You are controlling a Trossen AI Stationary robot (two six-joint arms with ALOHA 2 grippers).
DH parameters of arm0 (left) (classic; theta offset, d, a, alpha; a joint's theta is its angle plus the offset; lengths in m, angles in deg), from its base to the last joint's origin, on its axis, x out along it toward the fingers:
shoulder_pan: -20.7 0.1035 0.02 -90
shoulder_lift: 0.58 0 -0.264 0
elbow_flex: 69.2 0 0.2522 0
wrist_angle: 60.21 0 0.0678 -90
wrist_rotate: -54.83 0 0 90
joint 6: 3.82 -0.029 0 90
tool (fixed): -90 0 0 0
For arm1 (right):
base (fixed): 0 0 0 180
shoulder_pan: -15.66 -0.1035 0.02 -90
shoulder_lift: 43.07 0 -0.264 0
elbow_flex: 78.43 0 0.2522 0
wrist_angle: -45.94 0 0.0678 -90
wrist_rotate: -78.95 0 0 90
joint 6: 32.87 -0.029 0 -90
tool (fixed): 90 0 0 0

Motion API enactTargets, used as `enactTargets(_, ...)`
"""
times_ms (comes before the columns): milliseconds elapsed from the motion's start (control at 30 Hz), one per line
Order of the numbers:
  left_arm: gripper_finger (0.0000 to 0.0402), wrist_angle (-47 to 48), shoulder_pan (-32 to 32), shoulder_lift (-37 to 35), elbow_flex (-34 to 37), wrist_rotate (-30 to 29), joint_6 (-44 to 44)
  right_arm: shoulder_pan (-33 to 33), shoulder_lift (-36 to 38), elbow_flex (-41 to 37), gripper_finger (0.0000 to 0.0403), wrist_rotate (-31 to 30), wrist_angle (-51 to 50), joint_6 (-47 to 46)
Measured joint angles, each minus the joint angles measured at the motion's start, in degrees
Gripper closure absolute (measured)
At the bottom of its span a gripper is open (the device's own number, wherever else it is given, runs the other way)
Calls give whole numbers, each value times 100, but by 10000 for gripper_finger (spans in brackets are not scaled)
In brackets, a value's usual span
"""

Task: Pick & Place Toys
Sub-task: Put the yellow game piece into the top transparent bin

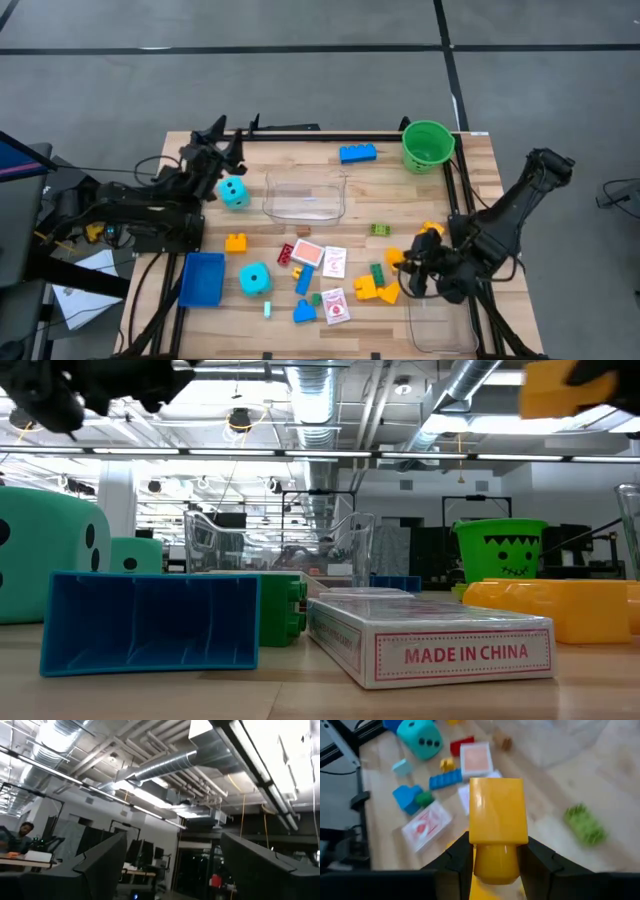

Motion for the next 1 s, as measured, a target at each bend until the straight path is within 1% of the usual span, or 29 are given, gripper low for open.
enactTargets(133,86,-1,0,429,-279,1,-146,643,0,0,288,-8,393,1191)
enactTargets(233,86,1,0,618,-401,1,-157,1123,0,0,288,-8,740,2150)
enactTargets(433,86,7,0,649,-446,-2,-169,2153,0,0,280,170,1327,3941)
enactTargets(567,86,8,0,649,-446,-4,-172,2927,0,0,282,700,1759,4837)
enactTargets(767,86,10,0,649,-446,-4,-174,3876,0,0,283,1460,2459,5930)
enactTargets(867,86,12,0,649,-446,-6,-280,4317,-14,0,283,1933,2788,6259)
enactTargets(933,86,12,0,649,-446,-5,-404,4580,-163,7,283,2276,3079,6409)
enactTargets(1000,86,14,0,648,-446,-6,-422,4817,-348,-9,283,2565,3146,6531)
